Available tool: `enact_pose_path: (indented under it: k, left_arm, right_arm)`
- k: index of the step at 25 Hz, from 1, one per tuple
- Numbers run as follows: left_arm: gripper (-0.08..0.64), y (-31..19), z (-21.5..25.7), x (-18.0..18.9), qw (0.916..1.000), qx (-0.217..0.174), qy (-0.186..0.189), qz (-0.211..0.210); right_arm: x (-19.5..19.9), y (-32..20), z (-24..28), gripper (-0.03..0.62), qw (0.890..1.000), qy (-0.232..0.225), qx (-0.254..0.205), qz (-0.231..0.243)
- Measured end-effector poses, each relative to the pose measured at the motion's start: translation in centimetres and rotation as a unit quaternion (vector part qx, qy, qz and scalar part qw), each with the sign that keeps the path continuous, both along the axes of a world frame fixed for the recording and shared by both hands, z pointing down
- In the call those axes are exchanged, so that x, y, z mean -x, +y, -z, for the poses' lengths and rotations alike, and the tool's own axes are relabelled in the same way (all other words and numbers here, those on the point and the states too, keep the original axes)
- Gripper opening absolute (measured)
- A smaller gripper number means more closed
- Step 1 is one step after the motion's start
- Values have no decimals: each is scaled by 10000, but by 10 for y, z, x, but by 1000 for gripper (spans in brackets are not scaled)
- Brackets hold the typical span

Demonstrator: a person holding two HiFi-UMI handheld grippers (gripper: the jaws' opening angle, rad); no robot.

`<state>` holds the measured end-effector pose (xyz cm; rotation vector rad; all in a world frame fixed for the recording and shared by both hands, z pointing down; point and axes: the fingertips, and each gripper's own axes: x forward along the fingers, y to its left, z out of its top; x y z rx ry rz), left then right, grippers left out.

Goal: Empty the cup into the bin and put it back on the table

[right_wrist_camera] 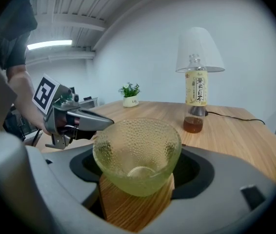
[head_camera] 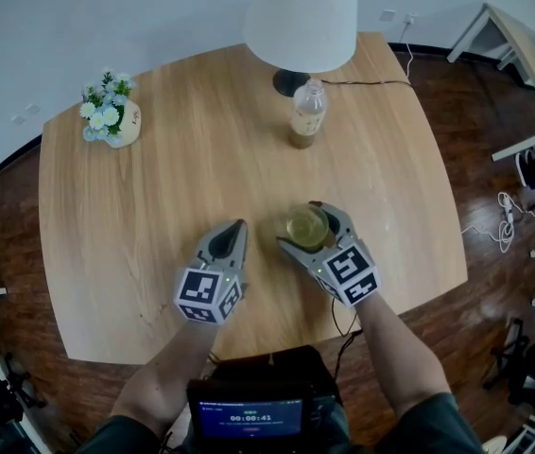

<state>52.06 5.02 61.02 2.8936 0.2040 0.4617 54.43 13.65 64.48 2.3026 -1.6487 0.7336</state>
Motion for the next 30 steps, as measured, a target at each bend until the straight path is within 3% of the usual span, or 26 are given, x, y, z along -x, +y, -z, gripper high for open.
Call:
enact_pose_path:
  k: [13, 30]
  left_arm:
    - [-2, 0, 7, 9, 9999, 24, 124, 1]
    - [-2, -1, 66, 42, 9972, 15, 749, -5]
  right_arm:
    - [-2, 0, 3, 433, 9999, 125, -20, -95]
    - [21, 25, 70, 431, 9968, 558, -395, -417]
